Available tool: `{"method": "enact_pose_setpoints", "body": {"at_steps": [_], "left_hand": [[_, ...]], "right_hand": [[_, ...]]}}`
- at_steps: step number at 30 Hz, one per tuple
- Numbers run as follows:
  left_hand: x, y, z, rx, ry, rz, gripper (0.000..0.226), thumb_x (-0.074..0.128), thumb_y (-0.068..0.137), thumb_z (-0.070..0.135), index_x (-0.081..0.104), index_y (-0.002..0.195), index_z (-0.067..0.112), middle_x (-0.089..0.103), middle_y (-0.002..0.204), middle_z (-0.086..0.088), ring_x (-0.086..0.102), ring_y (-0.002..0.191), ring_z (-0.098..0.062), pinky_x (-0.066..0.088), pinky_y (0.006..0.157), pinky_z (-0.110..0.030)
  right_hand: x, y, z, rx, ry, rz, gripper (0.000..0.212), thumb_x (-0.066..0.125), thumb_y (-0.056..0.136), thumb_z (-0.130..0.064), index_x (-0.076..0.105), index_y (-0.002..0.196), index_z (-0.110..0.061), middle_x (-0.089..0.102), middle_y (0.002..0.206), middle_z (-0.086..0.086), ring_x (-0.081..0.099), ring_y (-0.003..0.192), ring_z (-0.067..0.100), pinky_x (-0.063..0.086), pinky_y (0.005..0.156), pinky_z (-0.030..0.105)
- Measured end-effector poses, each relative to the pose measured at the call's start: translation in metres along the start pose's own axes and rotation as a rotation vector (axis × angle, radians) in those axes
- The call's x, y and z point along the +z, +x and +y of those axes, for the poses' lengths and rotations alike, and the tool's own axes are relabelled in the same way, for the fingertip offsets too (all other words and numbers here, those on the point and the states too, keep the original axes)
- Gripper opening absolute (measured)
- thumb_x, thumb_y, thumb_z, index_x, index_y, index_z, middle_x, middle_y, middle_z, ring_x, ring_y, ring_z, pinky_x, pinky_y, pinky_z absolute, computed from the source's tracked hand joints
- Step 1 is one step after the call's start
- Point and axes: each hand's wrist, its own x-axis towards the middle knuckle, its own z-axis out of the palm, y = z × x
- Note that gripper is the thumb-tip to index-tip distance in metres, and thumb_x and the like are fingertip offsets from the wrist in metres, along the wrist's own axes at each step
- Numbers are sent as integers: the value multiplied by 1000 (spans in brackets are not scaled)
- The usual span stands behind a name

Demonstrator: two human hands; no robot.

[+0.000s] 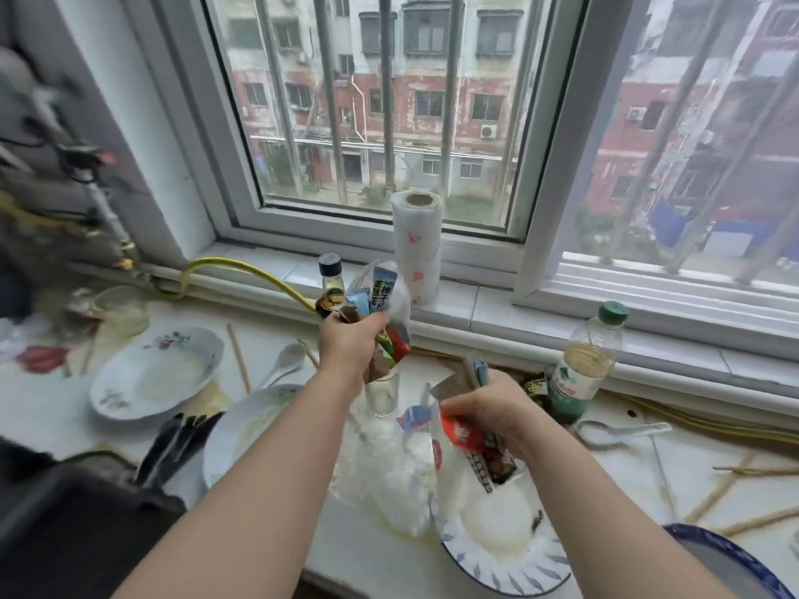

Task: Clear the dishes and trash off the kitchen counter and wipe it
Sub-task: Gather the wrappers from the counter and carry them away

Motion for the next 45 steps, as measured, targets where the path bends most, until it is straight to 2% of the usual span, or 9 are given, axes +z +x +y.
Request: {"method": "enact_pose_setpoints", "body": {"at_steps": [6, 10, 14, 18, 25, 30, 33, 37, 45], "left_hand": [[-43, -3, 6, 30, -36, 52, 6, 73, 79, 16, 71, 84, 15, 71, 75, -3, 68, 67, -22, 56, 61, -31], [-62, -5, 6, 19, -53, 126, 10, 72, 78, 14, 69, 87, 10, 61, 65, -2, 54, 48, -18, 40, 40, -17], [-84, -9, -3, -19, -114, 173, 34, 73, 76, 8, 63, 107, 0, 64, 79, -12, 60, 62, -23, 47, 55, -27], [-115, -21, -24, -193, -140, 219, 37, 76, 74, 8, 64, 109, 1, 70, 89, -15, 67, 66, -25, 55, 56, -31], [-131, -53, -61, -572, 97, 42, 19, 68, 83, 4, 62, 100, -2, 65, 62, -14, 64, 44, -23, 52, 48, -26], [-121, -47, -79, -650, 133, 5, 18, 67, 82, -3, 61, 99, -8, 69, 67, -20, 68, 55, -29, 59, 78, -46], [-117, -41, -75, -644, 237, 26, 15, 69, 82, 2, 63, 93, -6, 69, 62, -16, 66, 47, -25, 58, 50, -33], [-118, -39, -68, -530, 240, 124, 35, 78, 71, 9, 66, 102, -2, 73, 84, -19, 69, 69, -30, 57, 76, -44], [-125, -79, -46, -326, -45, 301, 33, 80, 70, 18, 71, 100, 6, 74, 93, -15, 71, 87, -32, 56, 83, -42]], "right_hand": [[42, 13, 9, -9, -334, -4, 31, 75, 64, -11, 61, 92, -10, 69, 93, 15, 67, 87, 30, 57, 82, 46], [52, 17, 8, -40, -470, 6, 27, 75, 60, -17, 63, 84, -11, 71, 89, 11, 68, 84, 27, 58, 78, 41], [61, 19, 2, -73, -534, -26, 28, 76, 64, -17, 62, 87, -12, 70, 92, 12, 67, 86, 26, 55, 77, 38], [77, 18, 1, -129, -691, -161, 31, 72, 70, -19, 58, 96, -15, 64, 87, 5, 61, 80, 19, 51, 70, 31], [88, 21, 8, -128, -778, -238, 37, 72, 71, -24, 54, 102, -17, 63, 92, 4, 60, 83, 18, 50, 70, 29], [74, 27, 9, -125, -699, -247, 25, 71, 72, -20, 55, 91, -20, 64, 90, 3, 60, 81, 18, 48, 67, 28], [70, 32, 10, -115, -625, -251, 28, 72, 69, -19, 60, 94, -17, 67, 91, 5, 64, 85, 21, 53, 75, 33], [68, 32, 7, -100, -511, -265, 22, 75, 70, -18, 60, 86, -19, 66, 85, 5, 63, 79, 19, 53, 66, 30], [58, -1, -37, -197, 117, -490, 17, 73, 74, -2, 62, 86, -3, 65, 68, 8, 61, 57, 18, 48, 53, 27]]}}
